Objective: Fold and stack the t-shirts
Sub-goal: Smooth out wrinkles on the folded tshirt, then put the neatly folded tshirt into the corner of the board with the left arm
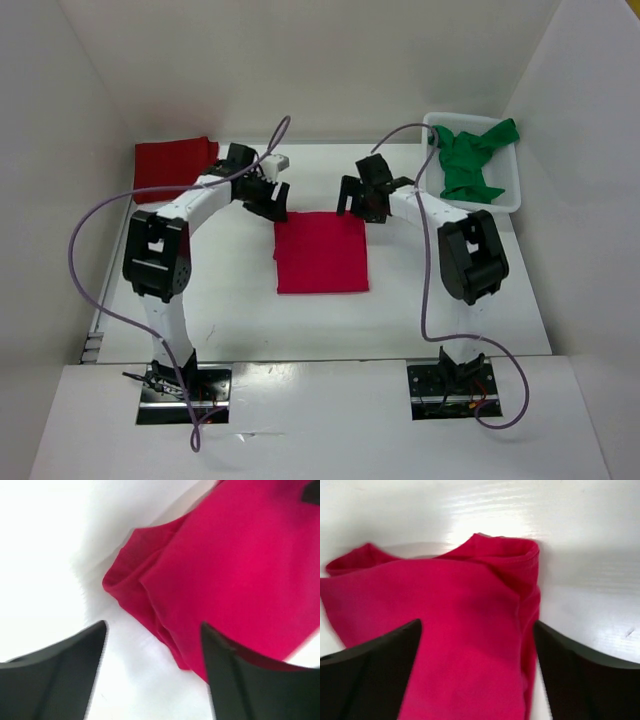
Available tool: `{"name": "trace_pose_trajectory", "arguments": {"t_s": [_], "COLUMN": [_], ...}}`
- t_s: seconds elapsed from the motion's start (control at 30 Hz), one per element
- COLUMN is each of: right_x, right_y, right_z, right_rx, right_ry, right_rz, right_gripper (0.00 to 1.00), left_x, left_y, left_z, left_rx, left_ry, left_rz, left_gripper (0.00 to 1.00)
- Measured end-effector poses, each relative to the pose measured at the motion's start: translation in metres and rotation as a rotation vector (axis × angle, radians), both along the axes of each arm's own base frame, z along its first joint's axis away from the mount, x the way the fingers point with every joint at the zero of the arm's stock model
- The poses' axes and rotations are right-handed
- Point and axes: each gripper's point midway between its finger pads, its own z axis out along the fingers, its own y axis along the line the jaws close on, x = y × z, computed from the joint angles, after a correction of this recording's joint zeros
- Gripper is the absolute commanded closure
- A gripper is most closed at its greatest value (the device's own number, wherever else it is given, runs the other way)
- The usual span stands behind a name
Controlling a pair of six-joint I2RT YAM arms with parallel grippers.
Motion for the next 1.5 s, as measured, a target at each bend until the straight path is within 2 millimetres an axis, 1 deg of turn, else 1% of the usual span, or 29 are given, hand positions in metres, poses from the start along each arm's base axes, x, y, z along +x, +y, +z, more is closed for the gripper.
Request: {"name": "trace_pose_trajectory", "arguments": {"t_s": [0.03, 0.07, 0.13, 0.17, 0.2, 0.27, 0.3, 0.37, 0.43, 0.5, 0.53, 0.63, 0.77, 0.87, 1.0, 1.03, 1.07, 1.13, 1.17, 1.23, 1.27, 1.3, 1.37, 1.5], "right_x": [-0.002, -0.004, -0.011, -0.015, -0.022, -0.039, -0.046, -0.058, -0.063, -0.066, -0.067, -0.07, -0.071, -0.073, -0.077, -0.077, -0.078, -0.078, -0.078, -0.079, -0.08, -0.082, -0.088, -0.103], "right_y": [0.0, 0.0, 0.0, -0.001, -0.001, -0.003, -0.005, -0.008, -0.012, -0.015, -0.017, -0.021, -0.027, -0.036, -0.055, -0.06, -0.064, -0.071, -0.074, -0.078, -0.08, -0.083, -0.088, -0.099], "right_z": [0.01, 0.024, 0.054, 0.071, 0.085, 0.113, 0.125, 0.145, 0.156, 0.157, 0.155, 0.151, 0.157, 0.172, 0.205, 0.214, 0.222, 0.236, 0.242, 0.249, 0.25, 0.25, 0.25, 0.254], "right_rx": [0.003, 0.009, 0.029, 0.04, 0.049, 0.072, 0.083, 0.096, 0.094, 0.076, 0.063, 0.032, 0.006, -0.016, -0.045, -0.044, -0.042, -0.041, -0.039, -0.034, -0.035, -0.038, -0.037, -0.033], "right_ry": [-0.014, -0.033, -0.081, -0.114, -0.141, -0.191, -0.212, -0.244, -0.267, -0.27, -0.265, -0.252, -0.279, -0.326, -0.411, -0.432, -0.451, -0.484, -0.496, -0.51, -0.512, -0.512, -0.512, -0.525], "right_rz": [0.007, 0.01, 0.017, 0.018, 0.02, 0.027, 0.028, 0.034, 0.038, 0.047, 0.052, 0.068, 0.07, 0.05, -0.012, -0.029, -0.045, -0.078, -0.094, -0.122, -0.132, -0.142, -0.158, -0.193], "right_gripper": [0.0, 0.0, 0.0, 0.0, 0.0, 0.0, 0.0, 0.0, 0.0, 0.0, 0.0, 0.0, 0.0, 0.0, 0.0, 0.0, 0.0, 0.0, 0.0, 0.0, 0.0, 0.0, 0.0, 0.0], "left_x": [-0.002, -0.006, -0.019, -0.026, -0.036, -0.053, -0.061, -0.077, -0.088, -0.095, -0.095, -0.093, -0.093, -0.095, -0.1, -0.1, -0.1, -0.099, -0.1, -0.103, -0.108, -0.111, -0.113, -0.111], "left_y": [0.0, 0.001, 0.0, -0.002, -0.003, -0.005, -0.005, -0.006, -0.006, -0.007, -0.01, -0.008, -0.013, -0.019, -0.029, -0.031, -0.034, -0.039, -0.041, -0.044, -0.047, -0.051, -0.058, -0.061], "left_z": [0.013, 0.028, 0.05, 0.057, 0.057, 0.045, 0.034, 0.004, -0.024, -0.044, -0.041, -0.042, -0.041, -0.041, -0.042, -0.042, -0.042, -0.045, -0.049, -0.06, -0.065, -0.066, -0.066, -0.065], "left_rx": [-0.007, -0.017, -0.042, -0.059, -0.072, -0.094, -0.098, -0.106, -0.109, -0.123, -0.155, -0.169, -0.208, -0.243, -0.284, -0.296, -0.311, -0.338, -0.347, -0.352, -0.369, -0.39, -0.424, -0.424], "left_ry": [-0.023, -0.044, -0.072, -0.076, -0.066, -0.012, 0.031, 0.144, 0.242, 0.322, 0.335, 0.344, 0.358, 0.369, 0.383, 0.393, 0.403, 0.427, 0.44, 0.476, 0.515, 0.555, 0.612, 0.628], "left_rz": [-0.003, -0.006, -0.023, -0.039, -0.056, -0.081, -0.088, -0.096, -0.098, -0.092, -0.096, -0.08, -0.096, -0.115, -0.145, -0.15, -0.156, -0.158, -0.157, -0.151, -0.15, -0.149, -0.147, -0.143], "left_gripper": [0.03, 0.0, 0.0, 0.0, 0.0, 0.0, 0.0, 0.0, 0.0, 0.0, 0.0, 0.0, 0.0, 0.0, 0.0, 0.02, 0.11, 0.33, 0.51, 0.69, 0.81, 0.97, 1.0, 1.0]}}
